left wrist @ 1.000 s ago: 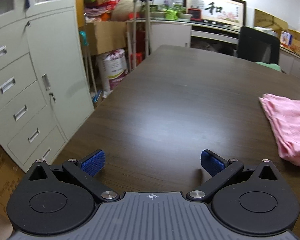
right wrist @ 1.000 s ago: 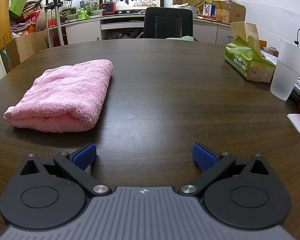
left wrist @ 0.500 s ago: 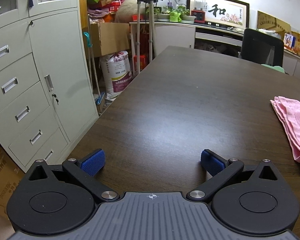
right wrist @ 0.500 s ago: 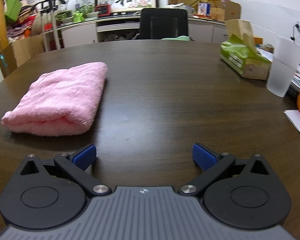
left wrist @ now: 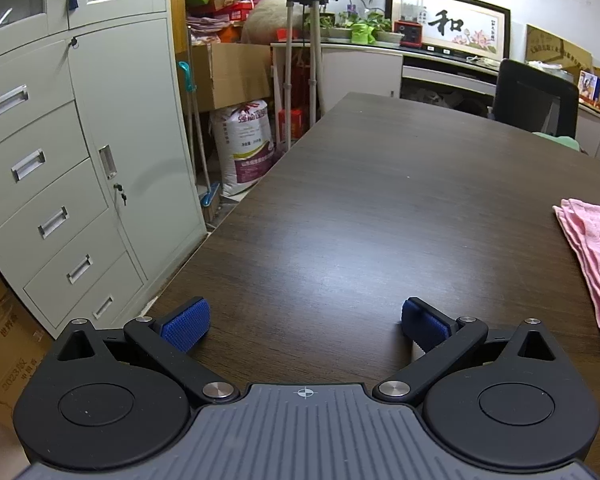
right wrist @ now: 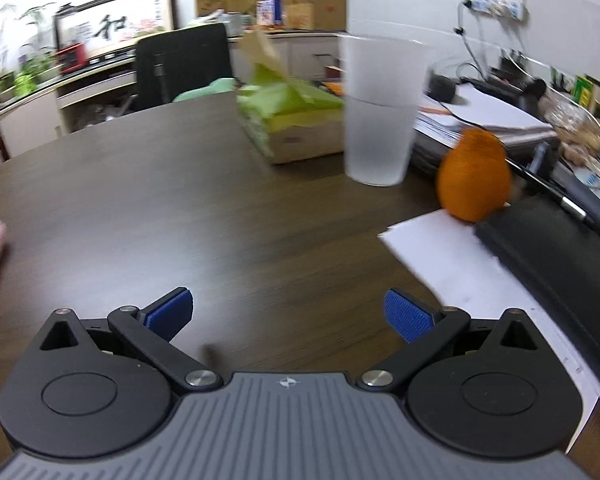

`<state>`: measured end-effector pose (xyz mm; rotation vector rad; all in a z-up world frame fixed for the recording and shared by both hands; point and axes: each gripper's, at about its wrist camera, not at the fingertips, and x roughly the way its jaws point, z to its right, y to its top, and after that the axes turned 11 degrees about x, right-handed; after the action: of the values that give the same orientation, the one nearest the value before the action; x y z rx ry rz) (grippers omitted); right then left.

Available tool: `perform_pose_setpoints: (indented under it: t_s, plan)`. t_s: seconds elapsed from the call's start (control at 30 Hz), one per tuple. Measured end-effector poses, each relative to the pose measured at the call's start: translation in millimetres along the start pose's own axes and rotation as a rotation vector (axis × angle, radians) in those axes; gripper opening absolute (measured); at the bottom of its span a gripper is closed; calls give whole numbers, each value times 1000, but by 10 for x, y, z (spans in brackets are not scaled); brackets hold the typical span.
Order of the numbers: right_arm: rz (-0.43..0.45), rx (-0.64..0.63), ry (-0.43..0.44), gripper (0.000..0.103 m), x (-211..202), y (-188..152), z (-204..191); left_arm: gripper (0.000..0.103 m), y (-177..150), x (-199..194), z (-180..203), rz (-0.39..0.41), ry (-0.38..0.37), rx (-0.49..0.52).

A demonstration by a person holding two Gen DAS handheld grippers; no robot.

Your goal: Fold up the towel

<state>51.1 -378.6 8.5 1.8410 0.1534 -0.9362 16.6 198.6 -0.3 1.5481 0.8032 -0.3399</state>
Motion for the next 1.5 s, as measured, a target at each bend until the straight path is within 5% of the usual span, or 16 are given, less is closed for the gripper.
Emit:
perform_pose_setpoints:
  t_s: [1.5]
  plan:
    - [3,-25,2,103,145,0,136,103,7,34,-56,-4,10,-1]
